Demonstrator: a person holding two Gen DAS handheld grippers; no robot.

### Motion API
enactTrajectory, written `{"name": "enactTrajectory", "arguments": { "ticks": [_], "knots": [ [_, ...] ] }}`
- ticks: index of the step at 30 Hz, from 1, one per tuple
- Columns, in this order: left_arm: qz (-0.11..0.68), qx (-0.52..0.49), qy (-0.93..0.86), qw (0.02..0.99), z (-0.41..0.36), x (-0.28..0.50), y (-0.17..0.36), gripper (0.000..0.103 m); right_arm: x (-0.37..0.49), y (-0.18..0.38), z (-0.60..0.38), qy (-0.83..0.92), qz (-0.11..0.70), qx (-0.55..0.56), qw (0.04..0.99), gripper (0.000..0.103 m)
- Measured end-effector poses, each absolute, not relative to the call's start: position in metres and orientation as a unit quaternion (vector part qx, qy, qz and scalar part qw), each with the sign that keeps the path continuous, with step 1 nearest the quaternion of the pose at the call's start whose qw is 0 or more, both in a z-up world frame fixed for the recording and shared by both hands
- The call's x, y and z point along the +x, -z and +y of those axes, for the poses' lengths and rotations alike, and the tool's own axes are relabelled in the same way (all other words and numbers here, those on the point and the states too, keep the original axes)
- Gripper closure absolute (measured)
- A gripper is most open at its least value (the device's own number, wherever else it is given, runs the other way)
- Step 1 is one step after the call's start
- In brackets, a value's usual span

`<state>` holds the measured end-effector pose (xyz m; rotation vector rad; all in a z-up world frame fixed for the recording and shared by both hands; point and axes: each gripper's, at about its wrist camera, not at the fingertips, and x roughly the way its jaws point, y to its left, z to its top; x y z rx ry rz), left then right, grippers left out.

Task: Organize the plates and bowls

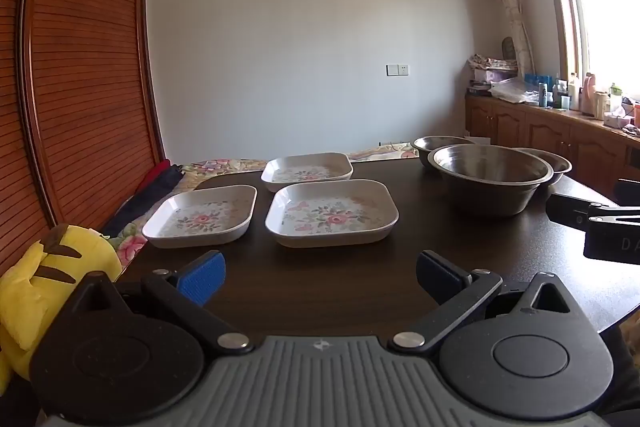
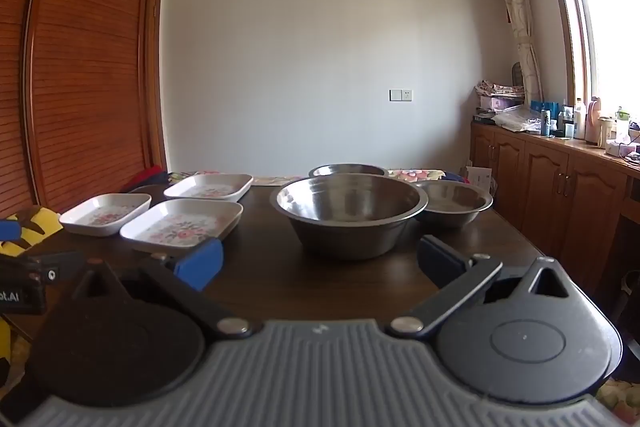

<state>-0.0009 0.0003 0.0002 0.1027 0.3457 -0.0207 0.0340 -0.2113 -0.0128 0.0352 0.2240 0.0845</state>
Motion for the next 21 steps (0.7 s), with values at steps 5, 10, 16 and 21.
{"name": "enactTrajectory", "arguments": {
  "ticks": [5, 10, 16, 21],
  "knots": [
    [0.173, 0.052, 0.011, 0.983, 0.0014, 0.0009, 0.0007, 0.000, 0.0351, 0.0136, -0.2105, -0.041, 0.112, 0.016, 0.993, 0.000],
    [0.173, 0.052, 0.011, 0.983, 0.0015, 0.0008, 0.0008, 0.000, 0.0341, 0.0137, -0.2116, -0.041, 0.111, 0.016, 0.993, 0.000],
    [0.174, 0.052, 0.011, 0.983, 0.0018, 0.0011, 0.0006, 0.000, 0.0328, 0.0136, -0.2121, -0.041, 0.111, 0.015, 0.993, 0.000],
    [0.174, 0.052, 0.011, 0.983, 0.0017, 0.0009, 0.0007, 0.000, 0.0336, 0.0131, -0.2105, -0.040, 0.113, 0.016, 0.993, 0.000]
  ]
}}
